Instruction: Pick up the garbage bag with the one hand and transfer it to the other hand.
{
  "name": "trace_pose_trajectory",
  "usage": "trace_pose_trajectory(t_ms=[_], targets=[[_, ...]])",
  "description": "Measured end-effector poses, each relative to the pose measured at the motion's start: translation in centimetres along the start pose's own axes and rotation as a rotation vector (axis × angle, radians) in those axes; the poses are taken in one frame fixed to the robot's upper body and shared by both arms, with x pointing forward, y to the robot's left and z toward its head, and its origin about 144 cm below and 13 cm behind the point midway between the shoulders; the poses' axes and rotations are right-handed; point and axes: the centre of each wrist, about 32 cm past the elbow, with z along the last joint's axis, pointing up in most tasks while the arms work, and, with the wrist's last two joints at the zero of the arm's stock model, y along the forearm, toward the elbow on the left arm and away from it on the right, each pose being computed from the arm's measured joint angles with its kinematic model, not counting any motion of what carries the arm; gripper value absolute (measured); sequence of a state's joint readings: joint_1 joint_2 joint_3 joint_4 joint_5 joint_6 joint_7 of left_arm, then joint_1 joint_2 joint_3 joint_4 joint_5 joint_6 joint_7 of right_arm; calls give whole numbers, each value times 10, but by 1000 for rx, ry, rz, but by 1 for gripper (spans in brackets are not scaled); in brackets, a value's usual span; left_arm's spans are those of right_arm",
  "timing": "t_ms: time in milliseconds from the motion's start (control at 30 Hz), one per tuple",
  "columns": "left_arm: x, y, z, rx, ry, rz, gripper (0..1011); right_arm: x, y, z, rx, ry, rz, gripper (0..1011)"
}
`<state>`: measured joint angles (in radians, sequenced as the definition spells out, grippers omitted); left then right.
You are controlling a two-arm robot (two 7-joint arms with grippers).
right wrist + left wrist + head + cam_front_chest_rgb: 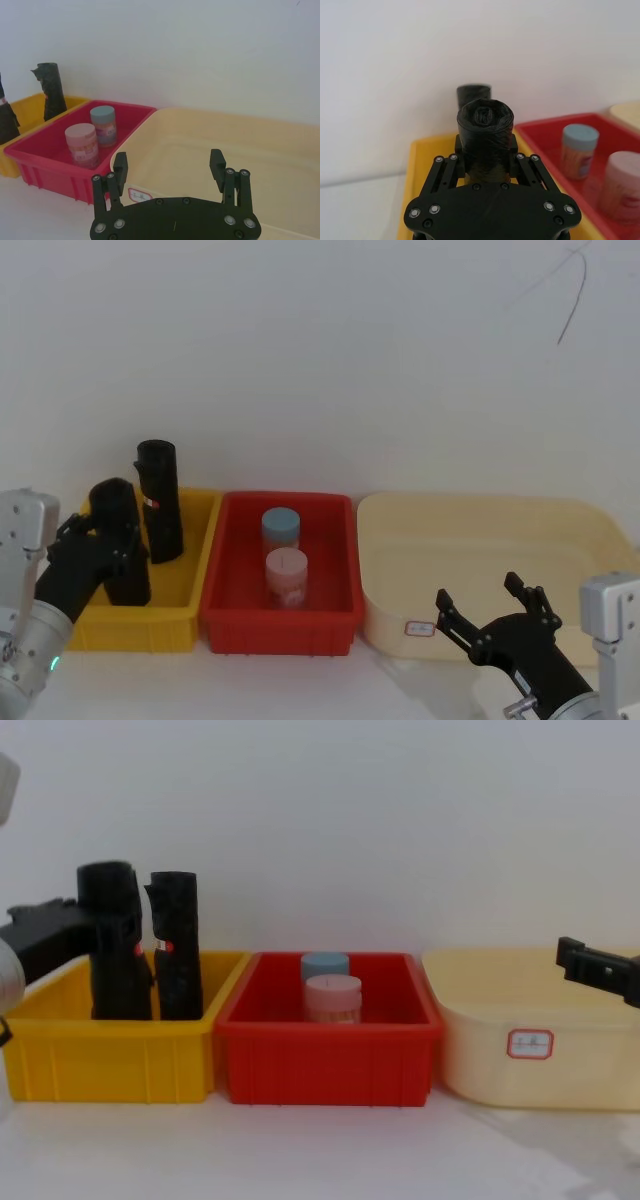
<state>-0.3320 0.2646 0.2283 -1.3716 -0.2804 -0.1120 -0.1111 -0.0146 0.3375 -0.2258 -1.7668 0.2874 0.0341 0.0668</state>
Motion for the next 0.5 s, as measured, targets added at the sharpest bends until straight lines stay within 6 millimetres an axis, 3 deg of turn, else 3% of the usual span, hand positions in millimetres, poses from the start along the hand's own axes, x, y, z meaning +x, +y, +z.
trace_pose_trajectory(t_ms=[500], targets=[[-15, 8, 44, -159, -20, -153, 375, 0, 0, 0, 0, 0, 0, 999]])
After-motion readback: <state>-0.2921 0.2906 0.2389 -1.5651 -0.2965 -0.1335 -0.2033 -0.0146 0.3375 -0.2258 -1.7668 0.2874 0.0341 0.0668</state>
